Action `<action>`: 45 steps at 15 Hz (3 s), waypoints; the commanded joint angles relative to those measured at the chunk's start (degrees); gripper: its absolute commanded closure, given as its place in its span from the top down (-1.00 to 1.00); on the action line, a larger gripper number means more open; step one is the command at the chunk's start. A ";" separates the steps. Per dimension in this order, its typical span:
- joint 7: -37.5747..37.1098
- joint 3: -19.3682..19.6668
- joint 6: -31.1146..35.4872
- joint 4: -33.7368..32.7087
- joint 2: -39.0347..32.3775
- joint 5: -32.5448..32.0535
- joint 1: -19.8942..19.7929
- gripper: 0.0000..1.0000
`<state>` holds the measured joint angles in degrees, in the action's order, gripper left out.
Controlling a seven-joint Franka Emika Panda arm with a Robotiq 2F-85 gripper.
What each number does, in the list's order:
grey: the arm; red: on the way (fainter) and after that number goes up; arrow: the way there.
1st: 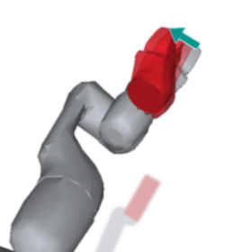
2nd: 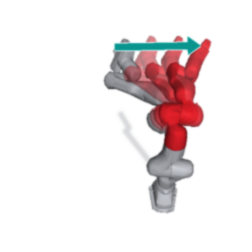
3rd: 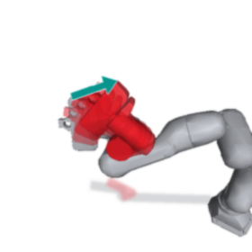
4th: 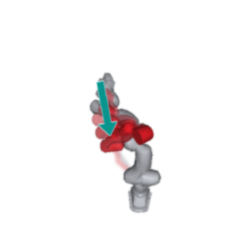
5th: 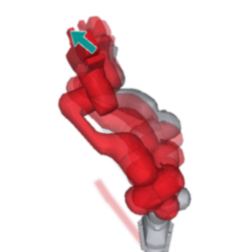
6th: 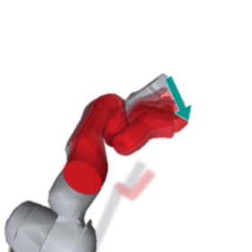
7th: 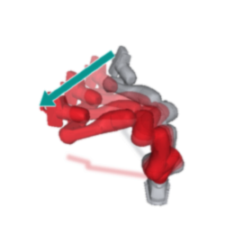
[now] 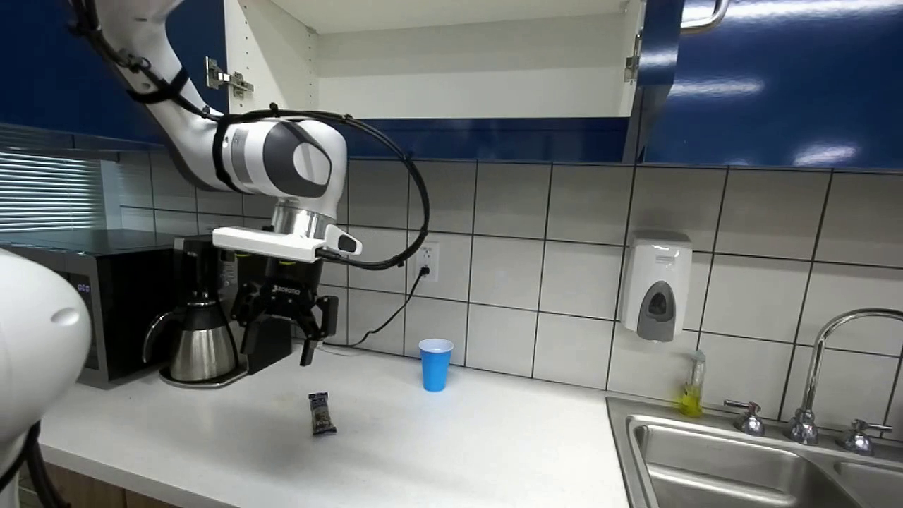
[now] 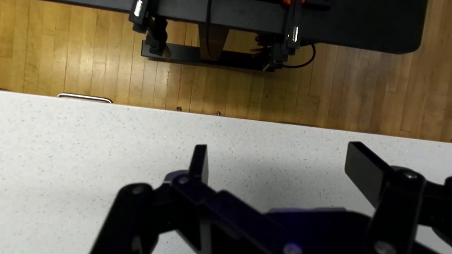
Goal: Pick up the object from the counter and put it in the cabinet
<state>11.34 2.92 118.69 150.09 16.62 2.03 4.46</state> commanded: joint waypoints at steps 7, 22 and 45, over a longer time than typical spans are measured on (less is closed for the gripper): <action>2.76 -1.33 20.75 -3.27 -19.59 1.78 -0.66 1.00; 5.03 -6.05 24.20 -22.51 -42.63 -10.00 -0.37 1.00; 5.84 -8.21 21.32 -43.36 -58.93 -13.08 2.31 1.00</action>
<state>17.43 -5.36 142.46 110.04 -40.65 -9.70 6.60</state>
